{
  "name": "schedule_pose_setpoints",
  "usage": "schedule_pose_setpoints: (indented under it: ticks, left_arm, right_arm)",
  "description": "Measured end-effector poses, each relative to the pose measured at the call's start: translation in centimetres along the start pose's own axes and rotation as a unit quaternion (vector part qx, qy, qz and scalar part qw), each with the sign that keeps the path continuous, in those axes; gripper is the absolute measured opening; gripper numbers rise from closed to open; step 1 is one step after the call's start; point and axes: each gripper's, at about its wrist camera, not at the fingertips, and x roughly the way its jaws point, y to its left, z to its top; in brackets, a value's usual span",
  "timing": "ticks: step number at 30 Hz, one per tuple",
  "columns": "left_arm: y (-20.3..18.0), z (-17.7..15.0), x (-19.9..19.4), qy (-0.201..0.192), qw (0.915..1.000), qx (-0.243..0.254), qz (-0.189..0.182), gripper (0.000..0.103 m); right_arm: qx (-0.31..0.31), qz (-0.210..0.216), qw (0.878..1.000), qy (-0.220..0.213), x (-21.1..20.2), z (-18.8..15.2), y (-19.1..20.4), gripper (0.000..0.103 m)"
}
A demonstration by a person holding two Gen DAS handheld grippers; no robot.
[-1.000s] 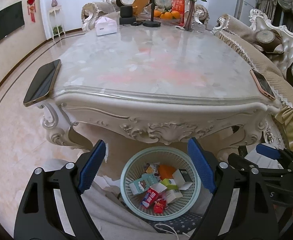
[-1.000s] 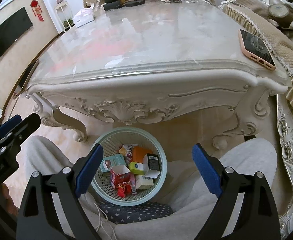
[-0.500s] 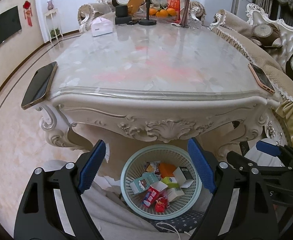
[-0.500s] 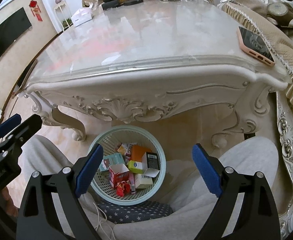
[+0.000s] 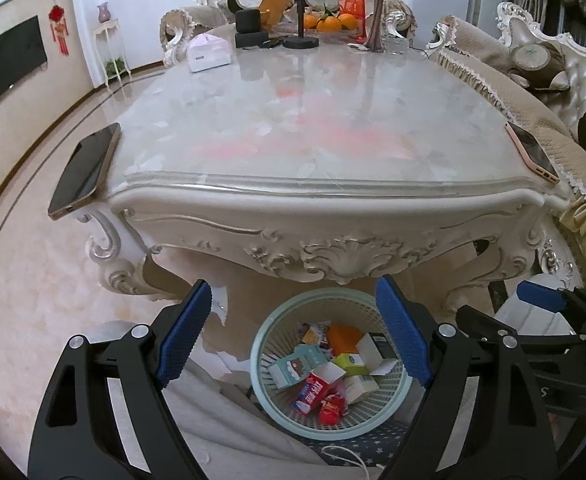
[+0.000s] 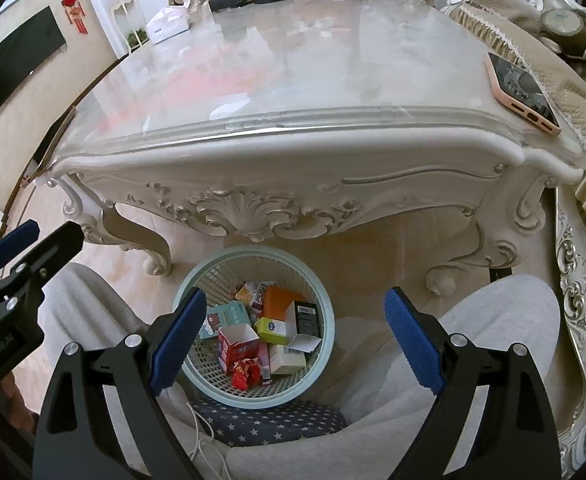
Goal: Collect trash
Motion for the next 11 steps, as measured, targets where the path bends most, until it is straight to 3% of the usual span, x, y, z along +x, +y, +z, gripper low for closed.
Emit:
schedule_pose_setpoints:
  ticks: [4, 8, 11]
  left_arm:
    - [-0.01, 0.0, 0.16, 0.002, 1.0, 0.004, 0.002, 0.082]
    - [0.58, -0.08, 0.52, 0.021, 0.9989, -0.02, -0.038, 0.082]
    - [0.76, -0.13, 0.45, 0.019, 0.9989, -0.025, -0.035, 0.082]
  right_arm:
    - [-0.003, 0.003, 1.0, -0.001, 0.06, -0.01, 0.09, 0.086]
    - [0.002, 0.0, 1.0, -0.005, -0.26, -0.09, -0.12, 0.086]
    - [0.004, -0.001, 1.0, -0.007, -0.39, -0.15, -0.22, 0.086]
